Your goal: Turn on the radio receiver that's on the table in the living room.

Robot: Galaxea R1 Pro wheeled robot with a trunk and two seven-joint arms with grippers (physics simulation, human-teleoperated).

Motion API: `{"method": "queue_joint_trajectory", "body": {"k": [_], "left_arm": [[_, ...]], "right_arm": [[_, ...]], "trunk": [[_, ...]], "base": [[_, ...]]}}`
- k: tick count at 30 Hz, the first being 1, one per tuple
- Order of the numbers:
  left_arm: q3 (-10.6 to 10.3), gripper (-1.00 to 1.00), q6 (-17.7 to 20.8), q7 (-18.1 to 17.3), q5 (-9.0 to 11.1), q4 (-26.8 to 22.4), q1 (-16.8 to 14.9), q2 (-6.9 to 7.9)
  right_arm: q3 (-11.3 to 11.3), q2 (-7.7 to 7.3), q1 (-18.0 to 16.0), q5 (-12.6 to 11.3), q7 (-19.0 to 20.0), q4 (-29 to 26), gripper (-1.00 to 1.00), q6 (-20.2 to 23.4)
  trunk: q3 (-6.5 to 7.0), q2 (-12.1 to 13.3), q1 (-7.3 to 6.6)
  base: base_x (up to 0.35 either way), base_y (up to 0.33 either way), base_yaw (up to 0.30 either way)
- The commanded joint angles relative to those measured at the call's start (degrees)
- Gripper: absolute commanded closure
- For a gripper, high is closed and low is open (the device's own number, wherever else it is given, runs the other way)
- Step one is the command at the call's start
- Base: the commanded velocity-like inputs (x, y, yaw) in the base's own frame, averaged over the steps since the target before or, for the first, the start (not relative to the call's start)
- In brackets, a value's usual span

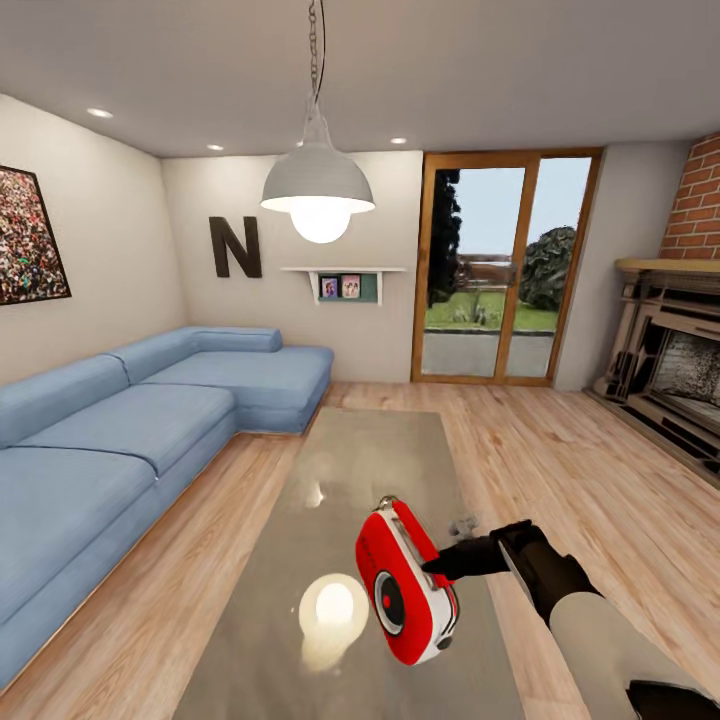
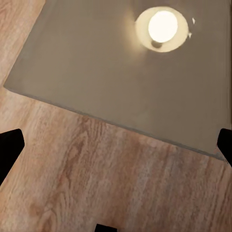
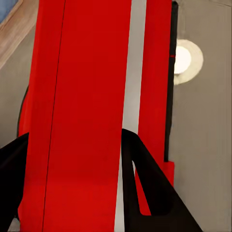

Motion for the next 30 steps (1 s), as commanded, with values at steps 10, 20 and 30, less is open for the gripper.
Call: {"method": "queue_joint_trajectory", "body": {"k": [10,20,30], "left_arm": [[-0.3,1.0,1.5,-0.3,0.2,-12.2,0.0,-0.22],[-3.3,1.0,7.6,0.7,1.2,-25.5,-0.3,-2.15],[-20.5,1.0,21.6,0.3,-1.3,-31.9,-7.4,-6.63]], "right_arm": [[-0.1,-0.04,0.0,2.0,2.8,0.5,1.0,-2.0],[-0.1,-0.02,0.0,2.0,2.8,1.8,1.0,-2.1],[-0.1,0.13,0.0,2.1,2.9,2.6,1.0,-2.1]], "trunk": [[0.01,0.0,0.0],[0.01,0.0,0.0],[0.01,0.0,0.0]], "base": [[0.0,0.0,0.0],[0.0,0.0,0.0],[0.0,0.0,0.0]]}}
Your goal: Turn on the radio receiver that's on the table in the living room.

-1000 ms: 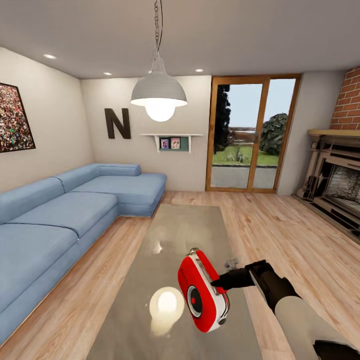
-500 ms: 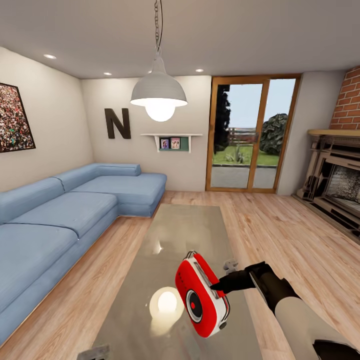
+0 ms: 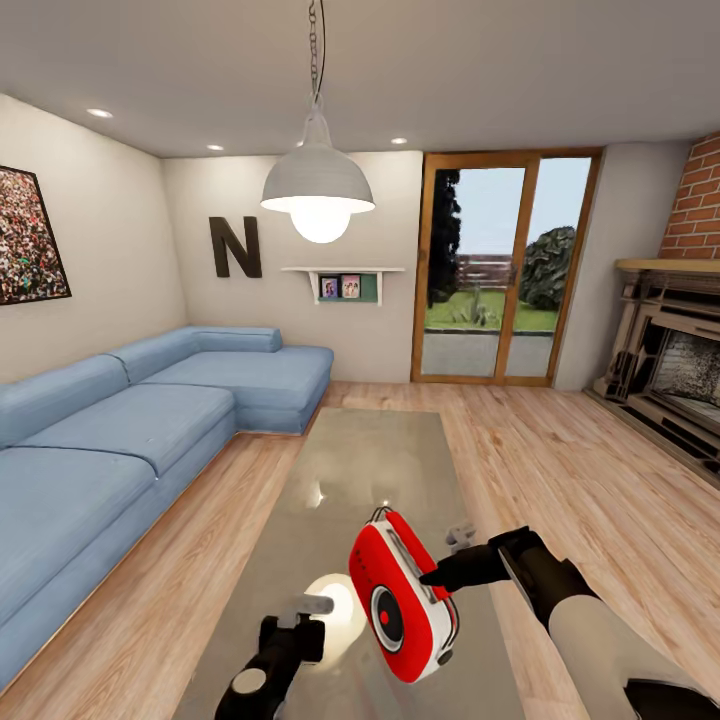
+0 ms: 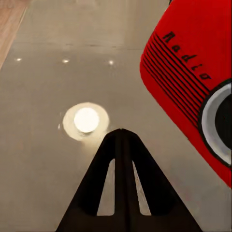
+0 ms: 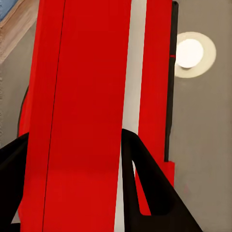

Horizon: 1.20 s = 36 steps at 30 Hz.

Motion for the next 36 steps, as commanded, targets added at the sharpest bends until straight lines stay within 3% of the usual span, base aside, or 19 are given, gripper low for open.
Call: {"method": "queue_joint_trajectory", "body": {"k": [1,3,7,12,17,20,36], "left_arm": [[-0.9,1.0,0.1,0.0,-1.4,0.1,-0.4,0.0],[-4.0,1.0,0.2,-0.2,-6.1,0.4,-1.0,0.0],[-6.5,1.0,0.2,-0.2,-8.1,0.9,-1.2,0.0],[-7.0,1.0,0.2,-0.9,-8.4,1.4,-1.2,0.0],[-7.2,1.0,0.1,-7.4,-8.4,2.8,-1.2,0.0],[-7.2,1.0,-0.1,-9.1,-8.5,3.2,-1.2,0.0],[-7.3,1.0,-0.4,-10.4,-8.4,4.8,-1.2,0.0]], "right_arm": [[-0.1,0.01,0.0,-0.4,0.1,0.0,1.0,0.1],[-0.1,0.0,0.0,-0.5,1.9,0.4,1.0,0.0],[-0.1,-0.06,0.0,-0.5,4.7,0.6,1.0,0.0],[-0.1,-0.05,0.0,-0.5,5.5,0.7,1.0,0.0],[-0.1,0.09,0.0,-0.5,5.6,2.1,1.0,-1.3],[-0.1,0.22,0.0,-0.6,5.8,2.8,1.0,-2.1],[-0.2,0.63,0.0,-0.7,10.7,5.2,1.0,-3.9]], "trunk": [[0.0,0.0,0.0],[0.0,0.0,0.0],[0.0,0.0,0.0],[0.0,0.0,0.0],[0.0,0.0,0.0],[0.0,0.0,0.0],[0.0,0.0,0.0]], "base": [[0.0,0.0,0.0],[0.0,0.0,0.0],[0.0,0.0,0.0],[0.0,0.0,0.0],[0.0,0.0,0.0],[0.0,0.0,0.0],[0.0,0.0,0.0]]}}
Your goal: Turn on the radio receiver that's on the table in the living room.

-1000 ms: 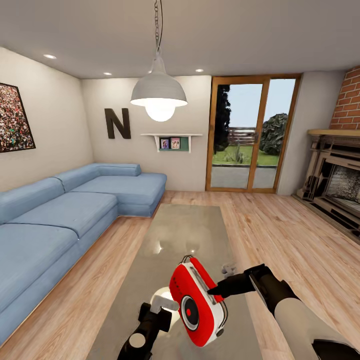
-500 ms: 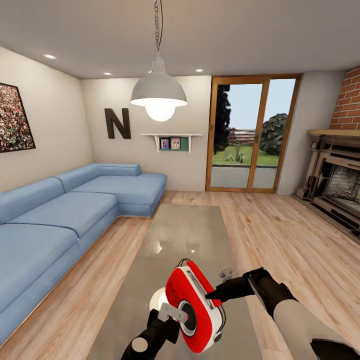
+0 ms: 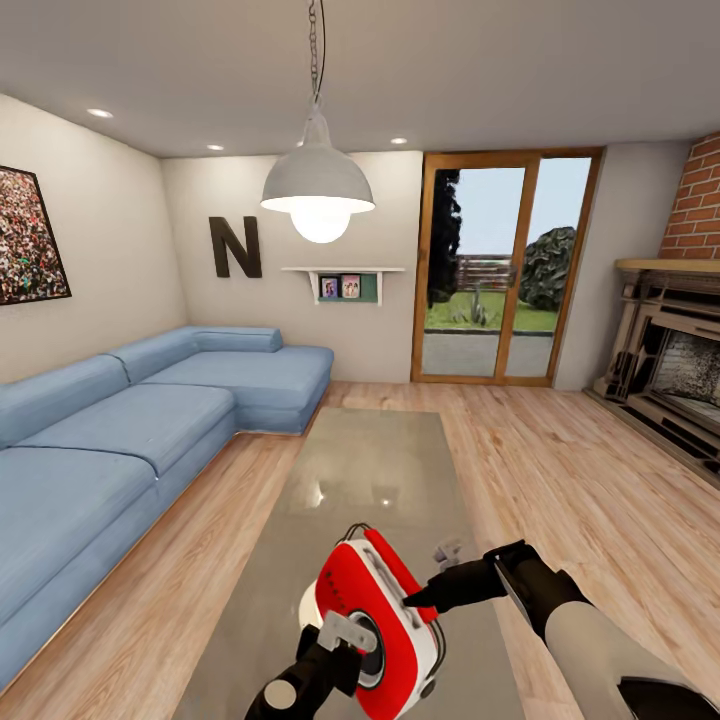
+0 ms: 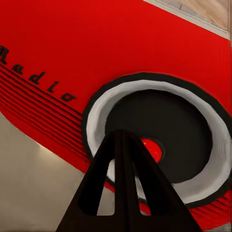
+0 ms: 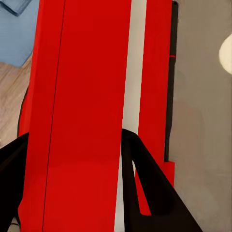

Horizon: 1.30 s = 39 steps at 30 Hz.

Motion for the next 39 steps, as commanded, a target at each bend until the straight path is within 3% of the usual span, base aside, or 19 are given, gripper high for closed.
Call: {"method": "queue_joint_trajectory", "body": {"k": [1,10,39], "left_arm": [[0.0,1.0,0.0,-0.6,0.0,0.4,0.0,0.0],[0.0,1.0,-0.1,-3.3,0.0,1.0,0.0,0.0],[0.2,1.0,-0.2,-3.0,-0.3,2.4,-0.1,0.0]], "right_arm": [[-0.2,0.01,0.0,-0.3,0.1,0.0,1.0,0.1],[-0.3,0.01,0.0,-0.2,3.0,0.0,1.0,0.1],[-0.3,0.01,0.0,-0.2,2.5,0.0,1.0,0.1]], "trunk": [[0.01,0.0,0.0],[0.01,0.0,0.0],[0.01,0.0,0.0]], "base": [[0.0,0.0,0.0],[0.0,0.0,0.0],[0.0,0.0,0.0]]}}
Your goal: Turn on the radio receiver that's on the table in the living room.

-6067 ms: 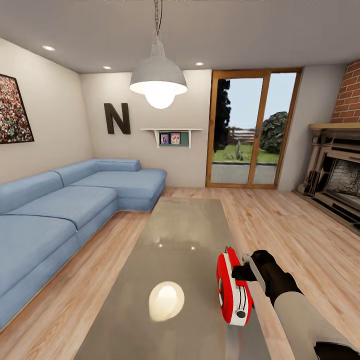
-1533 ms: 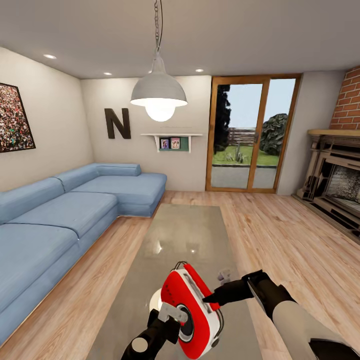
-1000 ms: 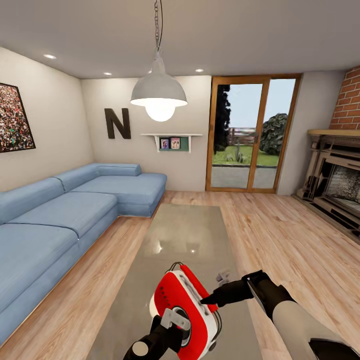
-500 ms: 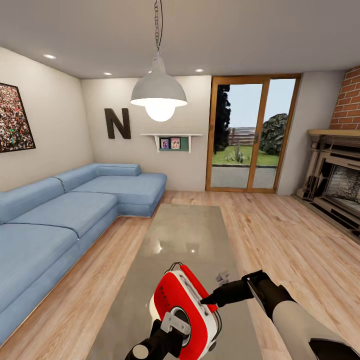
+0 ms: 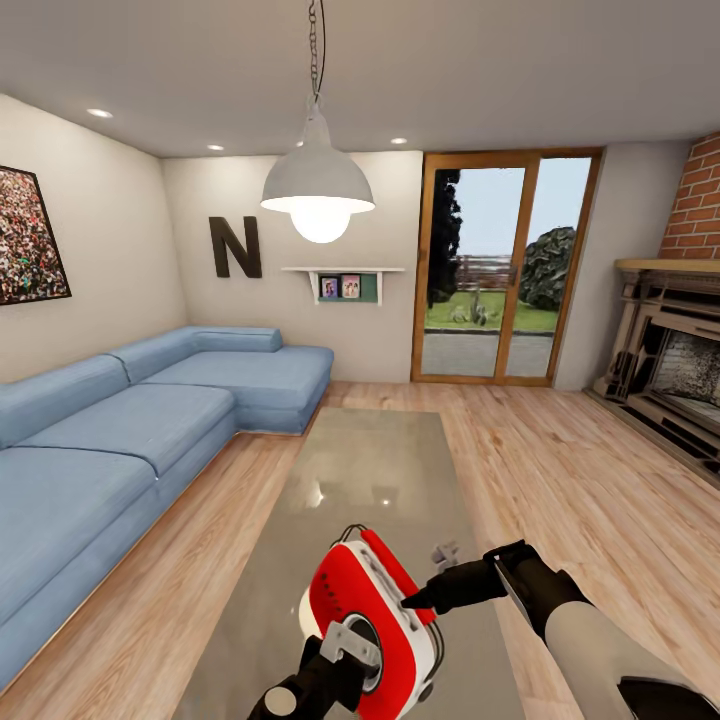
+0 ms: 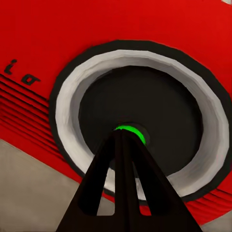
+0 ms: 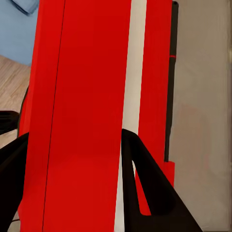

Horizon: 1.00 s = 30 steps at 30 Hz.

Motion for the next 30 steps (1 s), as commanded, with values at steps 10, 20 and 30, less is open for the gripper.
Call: {"method": "queue_joint_trajectory", "body": {"k": [10,20,30], "left_arm": [[11.1,1.0,-0.1,0.5,-0.1,-4.2,0.0,0.0],[34.7,1.0,0.0,0.3,0.0,-1.9,0.0,0.0],[52.3,1.0,-0.1,-0.4,0.3,12.4,0.0,5.67]], "right_arm": [[-0.6,0.01,0.0,-0.1,-12.7,-0.2,1.0,0.0],[-0.7,0.01,0.0,-0.3,-25.5,-0.5,1.0,-1.2],[-0.5,0.01,0.0,-0.3,-27.2,-0.5,1.0,-1.8]], "trunk": [[0.0,0.0,0.0],[0.0,0.0,0.0],[0.0,0.0,0.0]], "base": [[0.0,0.0,0.0],[0.0,0.0,0.0],[0.0,0.0,0.0]]}}
